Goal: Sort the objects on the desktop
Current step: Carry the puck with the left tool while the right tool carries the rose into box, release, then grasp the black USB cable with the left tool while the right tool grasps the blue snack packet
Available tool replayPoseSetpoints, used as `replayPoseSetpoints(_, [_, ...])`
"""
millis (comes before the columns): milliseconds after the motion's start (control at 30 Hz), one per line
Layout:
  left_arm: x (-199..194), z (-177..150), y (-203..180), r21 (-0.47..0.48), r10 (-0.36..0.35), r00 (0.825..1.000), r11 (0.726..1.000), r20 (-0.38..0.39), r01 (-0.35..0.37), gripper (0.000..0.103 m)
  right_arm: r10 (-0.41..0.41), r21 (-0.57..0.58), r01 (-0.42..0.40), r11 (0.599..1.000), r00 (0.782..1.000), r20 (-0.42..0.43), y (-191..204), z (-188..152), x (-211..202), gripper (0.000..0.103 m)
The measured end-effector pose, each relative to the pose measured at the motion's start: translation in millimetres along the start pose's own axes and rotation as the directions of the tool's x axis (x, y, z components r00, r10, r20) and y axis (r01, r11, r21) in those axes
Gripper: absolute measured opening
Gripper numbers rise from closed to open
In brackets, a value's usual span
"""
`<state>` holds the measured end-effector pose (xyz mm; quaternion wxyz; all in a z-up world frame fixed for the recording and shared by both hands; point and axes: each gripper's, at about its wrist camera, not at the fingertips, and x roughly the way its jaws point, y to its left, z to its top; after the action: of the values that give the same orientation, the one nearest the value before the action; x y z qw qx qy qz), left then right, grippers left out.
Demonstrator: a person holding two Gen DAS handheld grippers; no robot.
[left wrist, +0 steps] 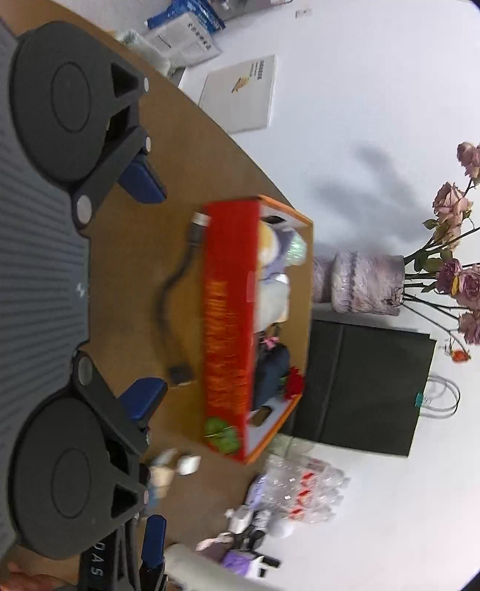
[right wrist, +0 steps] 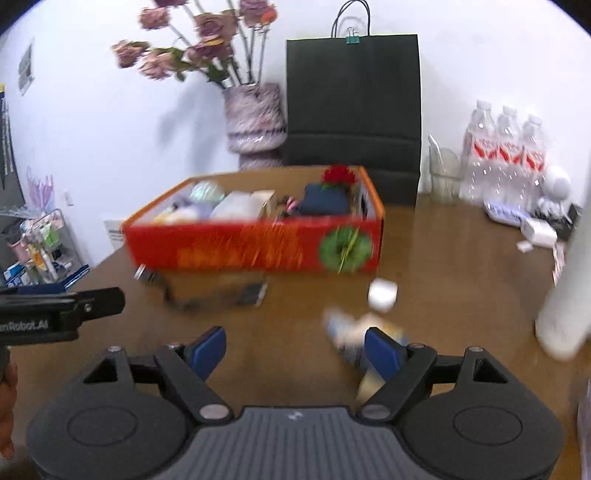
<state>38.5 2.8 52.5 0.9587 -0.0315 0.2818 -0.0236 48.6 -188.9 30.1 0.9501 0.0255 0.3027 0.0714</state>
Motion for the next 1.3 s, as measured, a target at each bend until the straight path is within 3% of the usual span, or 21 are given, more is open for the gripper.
replayPoseSetpoints(233, [-36, -53, -9, -0.001, -0.028, 0.998, 1.0, -0.059, 0.028, 0.103, 0.017, -0.056, -0.018, 0.998, 1.0, -0.018, 14, -57, -42, 0.082])
replayPoseSetpoints(600, [-58, -64, -16, 0.06, -0.008, 0.998, 0.998, -0.064, 0.012, 0.103, -0.041, -0.038, 0.04, 0.998, 0.999, -0.007, 5, -78, -68, 0.081])
replayPoseSetpoints(1000, [-33, -59, -26, 0.082, -0.008, 0.996, 0.996, -0.091, 0.015, 0.103, -0.117, 0.014, 0.117, 0.993, 0.993, 0.028, -30, -52, -46, 0.079])
replayPoseSetpoints(1300, [-1, -35, -18, 0.07, 0.03, 0.996, 0.997, -0.084, -0.024, 0.101, -0.084, 0.034, 0.084, 0.996, 0.996, -0.001, -49, -3, 26, 0.079])
